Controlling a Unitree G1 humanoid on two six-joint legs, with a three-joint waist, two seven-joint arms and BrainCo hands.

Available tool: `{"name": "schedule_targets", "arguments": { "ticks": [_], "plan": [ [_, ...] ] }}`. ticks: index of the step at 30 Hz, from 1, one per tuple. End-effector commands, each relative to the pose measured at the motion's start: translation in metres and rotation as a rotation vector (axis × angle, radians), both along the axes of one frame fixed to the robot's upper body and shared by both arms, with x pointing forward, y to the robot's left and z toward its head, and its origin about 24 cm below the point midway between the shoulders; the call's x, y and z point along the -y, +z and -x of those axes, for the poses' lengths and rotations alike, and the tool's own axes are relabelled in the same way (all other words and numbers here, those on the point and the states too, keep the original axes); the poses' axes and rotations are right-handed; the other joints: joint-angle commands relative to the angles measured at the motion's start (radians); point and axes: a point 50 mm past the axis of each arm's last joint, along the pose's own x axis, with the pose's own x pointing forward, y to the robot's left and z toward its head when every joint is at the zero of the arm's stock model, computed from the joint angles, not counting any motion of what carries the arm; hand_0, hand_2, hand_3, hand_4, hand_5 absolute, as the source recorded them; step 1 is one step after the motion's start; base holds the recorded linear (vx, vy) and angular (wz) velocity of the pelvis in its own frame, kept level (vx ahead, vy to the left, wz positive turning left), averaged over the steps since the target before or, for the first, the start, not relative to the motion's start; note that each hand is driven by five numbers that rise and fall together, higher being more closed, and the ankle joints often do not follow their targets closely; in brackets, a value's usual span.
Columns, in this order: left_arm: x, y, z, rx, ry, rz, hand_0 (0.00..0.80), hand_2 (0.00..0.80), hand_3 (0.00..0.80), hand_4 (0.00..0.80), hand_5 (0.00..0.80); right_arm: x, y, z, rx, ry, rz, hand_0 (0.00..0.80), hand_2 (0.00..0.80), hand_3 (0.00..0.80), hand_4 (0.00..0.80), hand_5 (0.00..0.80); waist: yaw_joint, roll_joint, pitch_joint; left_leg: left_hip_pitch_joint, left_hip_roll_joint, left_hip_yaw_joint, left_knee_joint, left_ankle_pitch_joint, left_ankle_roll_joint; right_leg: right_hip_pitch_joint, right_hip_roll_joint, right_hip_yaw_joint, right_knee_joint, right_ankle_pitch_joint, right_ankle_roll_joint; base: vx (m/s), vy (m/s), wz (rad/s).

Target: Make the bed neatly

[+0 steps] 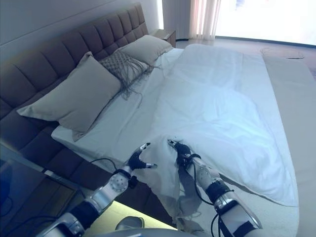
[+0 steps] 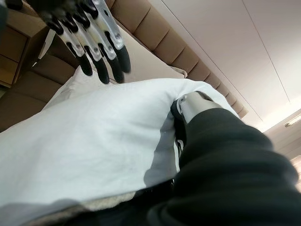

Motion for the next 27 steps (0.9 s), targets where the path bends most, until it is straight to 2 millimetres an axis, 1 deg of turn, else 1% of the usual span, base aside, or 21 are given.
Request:
{"name": "schedule_targets", "arguments": {
  "ticks": [1, 4, 5, 6, 7, 11, 15, 17, 20, 22, 27],
  "plan": [
    [0.022, 0.051, -0.027, 0.31, -0.149, -0.093, 0.0, 0.0, 0.0, 0.0, 0.0, -0.046, 0.08, -0.034, 0.283, 0.055, -0.244, 0.8, 0.8, 0.8, 0.8, 0.8, 0.031, -0.08, 0.047, 0.028, 0.115, -0.042, 0.069, -0.026, -0.028, 0.114, -0.101, -0.049, -0.454, 0.529, 0.128, 0.043, -0.123, 0.0],
    [0.035, 0.061, -0.022, 0.48, -0.282, -0.233, 0.0, 0.0, 0.0, 0.0, 0.0, -0.046, 0.08, -0.033, 0.274, 0.046, -0.273, 0.8, 0.8, 0.8, 0.8, 0.8, 0.033, -0.085, 0.053, 0.031, 0.124, -0.046, 0.071, -0.029, -0.029, 0.117, -0.095, -0.054, -0.459, 0.531, 0.128, 0.034, -0.107, 0.01],
    [0.038, 0.064, -0.021, 0.522, -0.321, -0.286, 0.0, 0.0, 0.0, 0.0, 0.0, -0.045, 0.08, -0.033, 0.275, 0.048, -0.282, 0.8, 0.8, 0.8, 0.8, 0.8, 0.032, -0.087, 0.055, 0.028, 0.126, -0.047, 0.072, -0.027, -0.03, 0.115, -0.094, -0.055, -0.462, 0.534, 0.128, 0.014, -0.1, 0.03],
    [0.038, 0.064, -0.021, 0.526, -0.334, -0.314, 0.0, 0.0, 0.0, 0.0, 0.0, -0.045, 0.081, -0.033, 0.278, 0.049, -0.287, 0.8, 0.8, 0.8, 0.8, 0.8, 0.031, -0.087, 0.056, 0.027, 0.129, -0.048, 0.072, -0.026, -0.03, 0.114, -0.092, -0.056, -0.463, 0.535, 0.128, 0.001, -0.086, 0.04],
    [0.037, 0.062, -0.021, 0.503, -0.335, -0.334, 0.0, 0.0, 0.0, 0.0, 0.0, -0.045, 0.083, -0.034, 0.284, 0.051, -0.288, 0.8, 0.8, 0.8, 0.8, 0.8, 0.029, -0.087, 0.058, 0.025, 0.131, -0.048, 0.073, -0.025, -0.032, 0.112, -0.091, -0.057, -0.464, 0.535, 0.128, -0.004, -0.068, 0.03],
    [0.027, 0.042, -0.023, 0.295, -0.219, -0.333, 0.0, 0.0, 0.0, 0.0, 0.0, -0.046, 0.09, -0.038, 0.303, 0.051, -0.29, 0.8, 0.8, 0.8, 0.8, 0.8, 0.025, -0.083, 0.067, 0.016, 0.14, -0.052, 0.077, -0.017, -0.039, 0.108, -0.084, -0.055, -0.463, 0.535, 0.128, -0.004, -0.049, -0.01],
    [0.025, 0.031, -0.021, 0.174, -0.101, -0.276, 0.0, 0.0, 0.0, 0.0, 0.0, -0.048, 0.098, -0.041, 0.317, 0.028, -0.29, 0.8, 0.8, 0.8, 0.8, 0.8, 0.027, -0.084, 0.079, 0.004, 0.147, -0.063, 0.083, -0.011, -0.046, 0.098, -0.092, -0.062, -0.453, 0.541, 0.128, 0.003, -0.048, -0.01],
    [0.024, 0.028, -0.02, 0.124, -0.038, -0.231, 0.0, 0.0, 0.0, 0.0, 0.0, -0.047, 0.101, -0.044, 0.316, 0.014, -0.299, 0.8, 0.8, 0.8, 0.8, 0.8, 0.031, -0.083, 0.087, -0.006, 0.151, -0.071, 0.093, -0.009, -0.05, 0.091, -0.095, -0.067, -0.447, 0.541, 0.128, -0.002, -0.04, 0.0],
    [0.022, 0.024, -0.021, 0.081, 0.04, -0.178, 0.0, 0.0, 0.0, 0.0, 0.0, -0.048, 0.107, -0.046, 0.329, 0.01, -0.3, 0.8, 0.8, 0.8, 0.8, 0.8, 0.03, -0.081, 0.098, -0.022, 0.159, -0.066, 0.103, -0.004, -0.055, 0.084, -0.098, -0.076, -0.445, 0.544, 0.128, -0.031, -0.04, 0.04],
    [0.021, 0.023, -0.025, 0.049, 0.102, -0.131, 0.0, 0.0, 0.0, 0.0, 0.0, -0.052, 0.113, -0.048, 0.345, 0.009, -0.3, 0.8, 0.8, 0.8, 0.8, 0.8, 0.031, -0.086, 0.106, -0.037, 0.164, -0.063, 0.108, 0.002, -0.059, 0.076, -0.096, -0.08, -0.449, 0.549, 0.128, -0.039, -0.056, 0.1],
    [0.018, 0.02, -0.029, -0.013, 0.187, -0.065, 0.0, 0.0, 0.0, 0.0, 0.0, -0.056, 0.123, -0.052, 0.363, 0.003, -0.308, 0.8, 0.8, 0.8, 0.8, 0.8, 0.027, -0.094, 0.122, -0.061, 0.171, -0.062, 0.116, 0.008, -0.06, 0.058, -0.091, -0.074, -0.448, 0.551, 0.128, -0.031, -0.042, 0.06]
  ]
}}
